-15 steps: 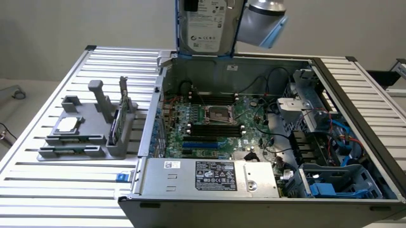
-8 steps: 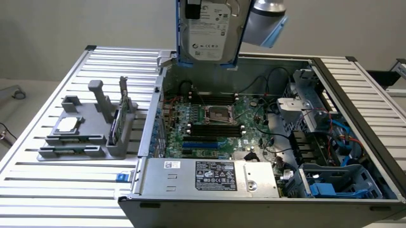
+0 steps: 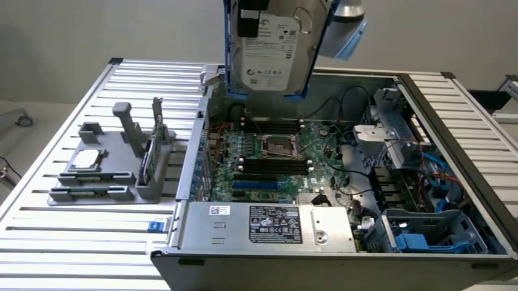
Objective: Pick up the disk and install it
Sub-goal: 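Insert the first disk wire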
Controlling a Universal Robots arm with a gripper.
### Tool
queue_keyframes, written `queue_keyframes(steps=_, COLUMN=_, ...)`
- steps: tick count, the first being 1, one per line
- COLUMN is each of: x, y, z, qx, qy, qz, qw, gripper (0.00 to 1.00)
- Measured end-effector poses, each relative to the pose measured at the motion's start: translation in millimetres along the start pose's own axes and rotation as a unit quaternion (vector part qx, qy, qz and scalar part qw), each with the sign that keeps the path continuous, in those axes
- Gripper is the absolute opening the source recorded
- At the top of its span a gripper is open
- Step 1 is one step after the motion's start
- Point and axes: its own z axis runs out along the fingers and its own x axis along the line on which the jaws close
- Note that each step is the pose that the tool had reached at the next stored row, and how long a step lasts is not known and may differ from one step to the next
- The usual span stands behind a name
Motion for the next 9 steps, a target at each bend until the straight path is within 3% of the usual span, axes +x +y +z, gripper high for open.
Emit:
queue_keyframes(steps=3, x=3.7, y=-0.9, z=-0.7, qx=0.0000, qy=-0.0025, qz=0.000, qw=1.0000, gripper=0.32)
queue_keyframes(steps=6, x=4.4, y=-13.8, z=-1.4, qx=0.0003, qy=-0.0031, qz=0.000, qw=1.0000, gripper=0.32)
queue_keyframes(steps=9, x=5.1, y=-26.8, z=-1.8, qx=0.0043, qy=-0.0029, qz=-0.001, qw=1.0000, gripper=0.32)
